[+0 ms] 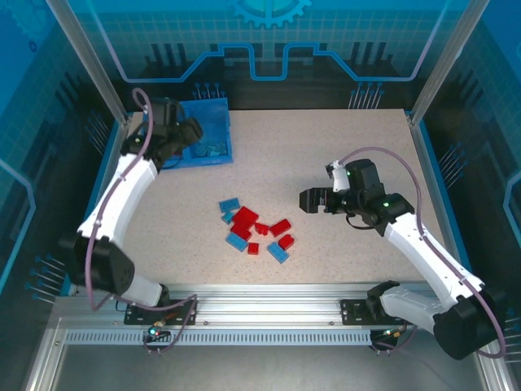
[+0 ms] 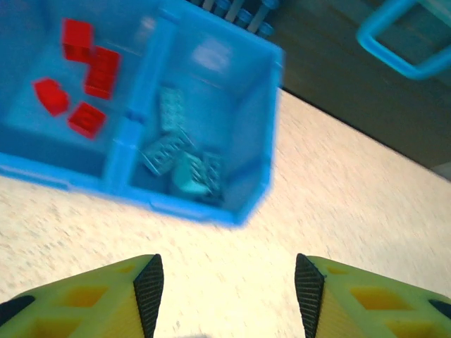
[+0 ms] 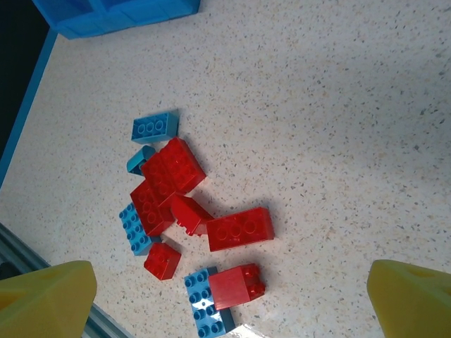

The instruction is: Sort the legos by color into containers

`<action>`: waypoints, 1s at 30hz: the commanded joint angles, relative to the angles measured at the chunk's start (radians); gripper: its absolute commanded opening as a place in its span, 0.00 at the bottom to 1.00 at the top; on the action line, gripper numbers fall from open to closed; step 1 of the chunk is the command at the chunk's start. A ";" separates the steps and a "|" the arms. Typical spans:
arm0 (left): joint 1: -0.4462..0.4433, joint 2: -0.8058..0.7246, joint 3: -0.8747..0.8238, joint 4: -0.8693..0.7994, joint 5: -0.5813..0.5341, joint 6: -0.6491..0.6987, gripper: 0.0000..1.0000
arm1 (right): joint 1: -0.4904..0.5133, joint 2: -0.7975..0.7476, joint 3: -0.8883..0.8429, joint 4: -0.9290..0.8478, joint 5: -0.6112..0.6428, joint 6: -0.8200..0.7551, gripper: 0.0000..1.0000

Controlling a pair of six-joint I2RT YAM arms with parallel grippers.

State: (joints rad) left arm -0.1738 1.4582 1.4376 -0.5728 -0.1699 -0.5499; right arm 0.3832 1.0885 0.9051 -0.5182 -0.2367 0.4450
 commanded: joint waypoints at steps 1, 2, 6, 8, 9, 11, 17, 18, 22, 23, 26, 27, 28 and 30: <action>-0.073 -0.024 -0.120 -0.023 -0.036 0.018 0.56 | -0.009 0.016 0.027 0.029 -0.031 -0.003 1.00; -0.105 -0.031 -0.147 -0.026 -0.038 0.060 0.57 | -0.009 0.021 0.027 0.033 -0.034 -0.003 1.00; -0.179 0.003 -0.200 -0.057 0.072 0.278 0.61 | -0.009 0.042 0.030 0.039 -0.048 -0.002 1.00; -0.205 0.046 -0.204 -0.101 0.154 0.404 0.70 | -0.009 0.054 0.036 0.038 -0.057 -0.004 1.00; -0.215 0.068 -0.199 -0.123 0.160 0.449 0.72 | -0.009 0.059 0.039 0.036 -0.060 -0.005 1.00; -0.226 0.124 -0.187 -0.167 0.145 0.530 0.75 | -0.009 0.067 0.047 0.031 -0.063 -0.008 1.00; -0.227 0.293 -0.129 -0.223 0.094 0.691 0.79 | -0.003 0.055 0.048 0.021 -0.061 -0.002 1.00; -0.227 0.320 -0.121 -0.226 0.085 0.710 0.80 | -0.004 0.052 0.047 0.018 -0.061 -0.002 1.00; -0.227 0.386 -0.100 -0.190 0.029 0.734 0.81 | 0.000 0.031 0.041 0.001 -0.060 -0.007 1.00; -0.225 0.398 -0.094 -0.179 0.030 0.735 0.80 | 0.001 0.027 0.040 0.001 -0.066 -0.011 1.00; -0.227 0.443 -0.062 -0.188 0.043 0.741 0.80 | 0.010 0.029 0.039 0.001 -0.103 -0.033 1.00; -0.227 0.456 -0.053 -0.195 0.046 0.743 0.80 | 0.014 0.033 0.041 -0.004 -0.113 -0.041 1.00; -0.227 0.470 -0.046 -0.199 0.047 0.743 0.80 | 0.022 0.040 0.044 -0.010 -0.120 -0.047 1.00; -0.225 0.489 -0.045 -0.194 0.054 0.744 0.79 | 0.038 0.050 0.050 -0.017 -0.127 -0.059 1.00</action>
State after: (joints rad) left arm -0.4004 1.9167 1.3678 -0.7506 -0.1154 0.1642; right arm 0.3981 1.1328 0.9260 -0.5095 -0.3183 0.4210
